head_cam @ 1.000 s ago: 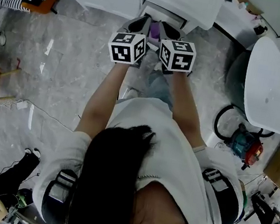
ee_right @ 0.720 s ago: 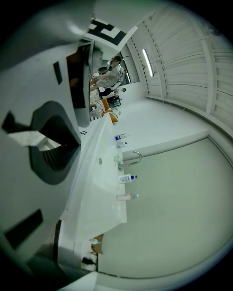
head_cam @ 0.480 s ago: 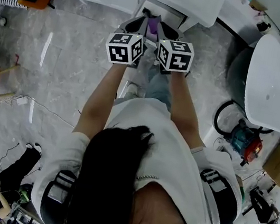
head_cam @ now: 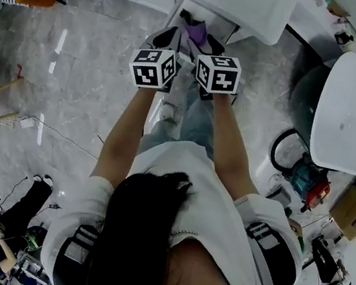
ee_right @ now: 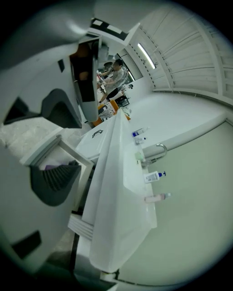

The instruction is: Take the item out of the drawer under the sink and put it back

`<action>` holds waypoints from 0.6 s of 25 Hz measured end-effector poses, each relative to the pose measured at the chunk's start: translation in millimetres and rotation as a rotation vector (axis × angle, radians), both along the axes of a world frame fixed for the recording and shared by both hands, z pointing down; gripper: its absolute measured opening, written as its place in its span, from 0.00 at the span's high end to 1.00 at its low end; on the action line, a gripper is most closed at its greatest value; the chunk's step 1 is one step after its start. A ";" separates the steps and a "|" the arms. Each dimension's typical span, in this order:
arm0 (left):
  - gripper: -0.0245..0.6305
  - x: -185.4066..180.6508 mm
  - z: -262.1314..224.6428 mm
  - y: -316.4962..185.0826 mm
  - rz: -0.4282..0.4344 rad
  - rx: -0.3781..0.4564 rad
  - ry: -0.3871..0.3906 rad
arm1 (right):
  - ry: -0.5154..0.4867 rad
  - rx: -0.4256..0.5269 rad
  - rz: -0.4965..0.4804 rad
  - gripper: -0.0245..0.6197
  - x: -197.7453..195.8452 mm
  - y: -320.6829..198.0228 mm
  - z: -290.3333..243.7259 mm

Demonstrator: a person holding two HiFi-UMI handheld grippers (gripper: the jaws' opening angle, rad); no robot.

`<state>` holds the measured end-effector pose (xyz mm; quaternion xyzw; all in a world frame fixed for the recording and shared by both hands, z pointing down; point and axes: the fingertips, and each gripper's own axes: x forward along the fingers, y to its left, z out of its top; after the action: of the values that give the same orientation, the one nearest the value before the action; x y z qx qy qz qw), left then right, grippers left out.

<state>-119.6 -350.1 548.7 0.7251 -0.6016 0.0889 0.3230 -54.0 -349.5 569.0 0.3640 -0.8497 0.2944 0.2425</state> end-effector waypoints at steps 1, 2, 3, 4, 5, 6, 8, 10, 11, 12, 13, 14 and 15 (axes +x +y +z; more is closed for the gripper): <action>0.96 -2.7 6.1 -2.8 -0.008 -0.010 0.000 | 0.006 -0.015 -0.007 0.58 -1.4 -3.1 8.8; 0.96 -5.2 12.2 -5.7 -0.016 -0.019 0.000 | 0.014 -0.028 -0.014 0.57 -2.8 -6.5 17.7; 0.96 -7.8 18.2 -8.7 -0.023 -0.027 -0.001 | 0.021 -0.039 -0.020 0.55 -4.3 -10.2 26.5; 0.96 -10.4 24.3 -11.9 -0.029 -0.035 -0.002 | 0.030 -0.050 -0.027 0.54 -6.1 -14.0 35.4; 0.96 -12.8 30.2 -15.3 -0.035 -0.041 -0.003 | 0.039 -0.061 -0.035 0.53 -8.2 -17.8 44.4; 0.96 -14.9 35.7 -19.0 -0.040 -0.046 -0.006 | 0.048 -0.072 -0.045 0.52 -10.4 -21.6 53.5; 0.96 -18.4 45.5 -27.0 -0.048 -0.052 -0.011 | 0.071 -0.090 -0.064 0.51 -14.6 -29.0 70.8; 0.96 -20.3 55.5 -33.9 -0.059 -0.058 -0.003 | 0.093 -0.103 -0.074 0.50 -16.9 -35.1 86.9; 0.96 -20.4 61.3 -37.0 -0.064 -0.064 0.007 | 0.103 -0.108 -0.075 0.50 -17.6 -38.3 94.8; 0.96 -20.0 67.3 -40.3 -0.065 -0.072 0.012 | 0.113 -0.112 -0.074 0.49 -18.5 -41.9 102.7; 0.96 -19.5 73.0 -43.6 -0.062 -0.079 0.008 | 0.122 -0.118 -0.075 0.49 -19.8 -45.3 110.6; 0.96 -19.3 78.1 -46.4 -0.058 -0.086 -0.003 | 0.129 -0.127 -0.078 0.48 -21.4 -48.1 118.5; 0.96 -19.2 82.8 -48.5 -0.059 -0.092 -0.012 | 0.134 -0.138 -0.082 0.48 -23.0 -50.0 126.3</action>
<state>-138.8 -398.6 631.5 0.6911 -0.6199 0.1113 0.3547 -77.0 -399.5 695.3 0.3302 -0.8236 0.3167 0.3353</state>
